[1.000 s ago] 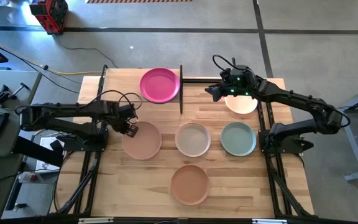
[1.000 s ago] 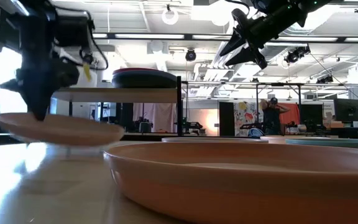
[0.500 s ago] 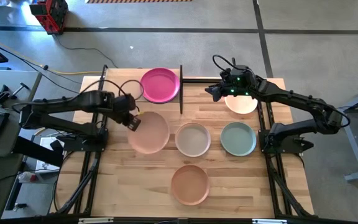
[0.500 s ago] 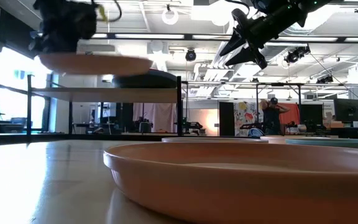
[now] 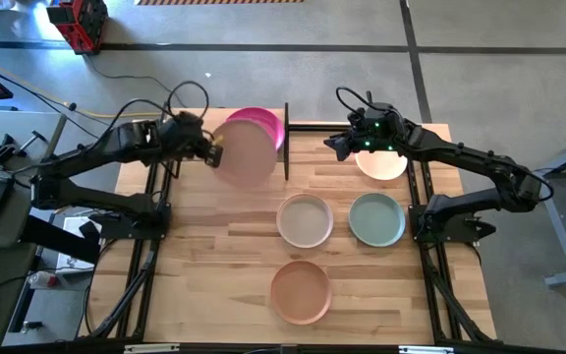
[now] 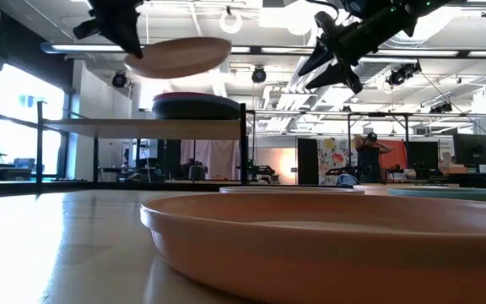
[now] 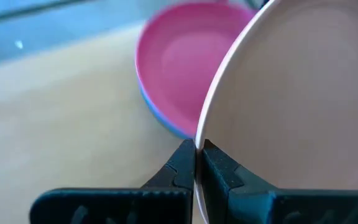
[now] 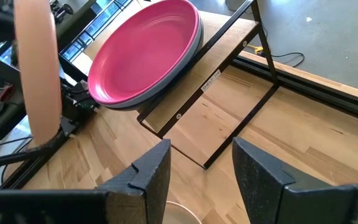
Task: Place and stack plates onto a shelf
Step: Stack the light pink plate on top of the pink plate on the shelf
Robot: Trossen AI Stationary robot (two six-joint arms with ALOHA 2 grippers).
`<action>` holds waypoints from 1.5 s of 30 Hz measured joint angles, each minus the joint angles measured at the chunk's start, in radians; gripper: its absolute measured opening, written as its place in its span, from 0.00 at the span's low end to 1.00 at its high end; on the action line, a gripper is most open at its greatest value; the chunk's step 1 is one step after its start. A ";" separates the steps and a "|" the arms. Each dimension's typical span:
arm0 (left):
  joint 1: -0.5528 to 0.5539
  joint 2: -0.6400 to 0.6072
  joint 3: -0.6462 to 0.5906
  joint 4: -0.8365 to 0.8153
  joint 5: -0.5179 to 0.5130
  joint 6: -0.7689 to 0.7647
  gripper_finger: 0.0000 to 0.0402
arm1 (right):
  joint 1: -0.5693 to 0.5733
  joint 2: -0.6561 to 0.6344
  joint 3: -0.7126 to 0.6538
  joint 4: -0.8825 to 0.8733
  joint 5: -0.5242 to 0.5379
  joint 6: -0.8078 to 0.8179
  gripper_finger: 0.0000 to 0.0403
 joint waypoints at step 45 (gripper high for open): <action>0.497 0.368 0.330 -0.008 0.418 0.216 0.02 | 0.046 0.000 0.000 -0.021 0.014 0.026 0.38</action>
